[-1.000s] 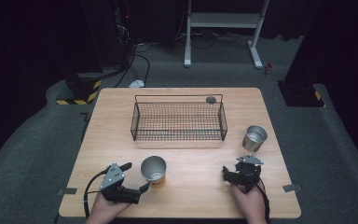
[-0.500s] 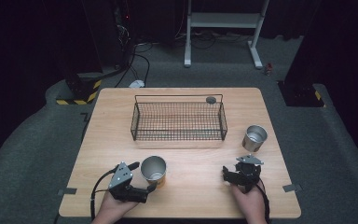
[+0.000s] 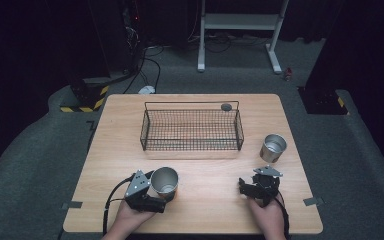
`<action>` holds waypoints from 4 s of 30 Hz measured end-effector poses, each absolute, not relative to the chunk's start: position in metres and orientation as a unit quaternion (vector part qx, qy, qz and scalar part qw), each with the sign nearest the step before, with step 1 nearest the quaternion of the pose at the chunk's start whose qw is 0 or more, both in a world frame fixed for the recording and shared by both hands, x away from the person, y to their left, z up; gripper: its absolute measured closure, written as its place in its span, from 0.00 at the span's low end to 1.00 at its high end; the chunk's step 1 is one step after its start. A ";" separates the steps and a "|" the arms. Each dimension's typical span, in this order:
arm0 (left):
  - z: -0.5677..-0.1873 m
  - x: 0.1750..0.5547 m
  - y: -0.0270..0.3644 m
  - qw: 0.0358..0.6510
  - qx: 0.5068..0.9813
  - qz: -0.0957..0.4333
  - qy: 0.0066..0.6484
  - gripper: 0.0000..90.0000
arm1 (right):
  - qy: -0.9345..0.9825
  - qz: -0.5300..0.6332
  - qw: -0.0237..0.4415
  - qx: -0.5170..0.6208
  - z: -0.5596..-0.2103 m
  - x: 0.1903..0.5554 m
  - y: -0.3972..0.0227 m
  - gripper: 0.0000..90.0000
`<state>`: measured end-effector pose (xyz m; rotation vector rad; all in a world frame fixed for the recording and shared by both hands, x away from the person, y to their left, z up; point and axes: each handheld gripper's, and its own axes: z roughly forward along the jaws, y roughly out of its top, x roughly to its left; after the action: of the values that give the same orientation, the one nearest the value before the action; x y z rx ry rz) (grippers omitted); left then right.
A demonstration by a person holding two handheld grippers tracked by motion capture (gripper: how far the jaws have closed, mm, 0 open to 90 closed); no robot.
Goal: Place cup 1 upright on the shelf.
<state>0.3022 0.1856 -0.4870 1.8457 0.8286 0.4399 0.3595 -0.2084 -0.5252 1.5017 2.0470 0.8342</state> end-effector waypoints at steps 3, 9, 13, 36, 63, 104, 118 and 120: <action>-0.487 0.303 0.184 0.512 0.765 0.181 0.346 0.01 | 0.745 0.304 0.232 0.547 -0.525 0.359 -0.208 0.13; -0.489 0.304 0.182 0.510 0.765 0.185 0.347 0.01 | 0.744 0.304 0.232 0.548 -0.525 0.359 -0.208 0.13; -0.489 0.304 0.182 0.510 0.763 0.188 0.349 0.01 | 0.745 0.304 0.232 0.547 -0.525 0.359 -0.208 0.14; -0.486 0.299 0.188 0.522 0.758 0.203 0.334 0.15 | 0.745 0.305 0.232 0.545 -0.525 0.359 -0.208 0.14; -0.466 0.315 0.202 0.518 0.747 0.213 0.359 0.15 | 0.747 0.306 0.230 0.544 -0.525 0.359 -0.208 0.15; -0.416 0.397 0.199 0.514 0.734 0.216 0.389 0.15 | 0.751 0.306 0.228 0.539 -0.525 0.359 -0.208 0.15; -0.401 0.427 0.194 0.516 0.728 0.214 0.398 0.15 | 0.751 0.307 0.228 0.539 -0.525 0.358 -0.208 0.15; -0.401 0.430 0.193 0.514 0.729 0.216 0.398 0.15 | 0.751 0.307 0.228 0.539 -0.525 0.358 -0.208 0.15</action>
<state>0.4304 0.1927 -0.4006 1.7517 0.9562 0.5202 0.3585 -0.2077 -0.5249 1.4834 2.0683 0.8444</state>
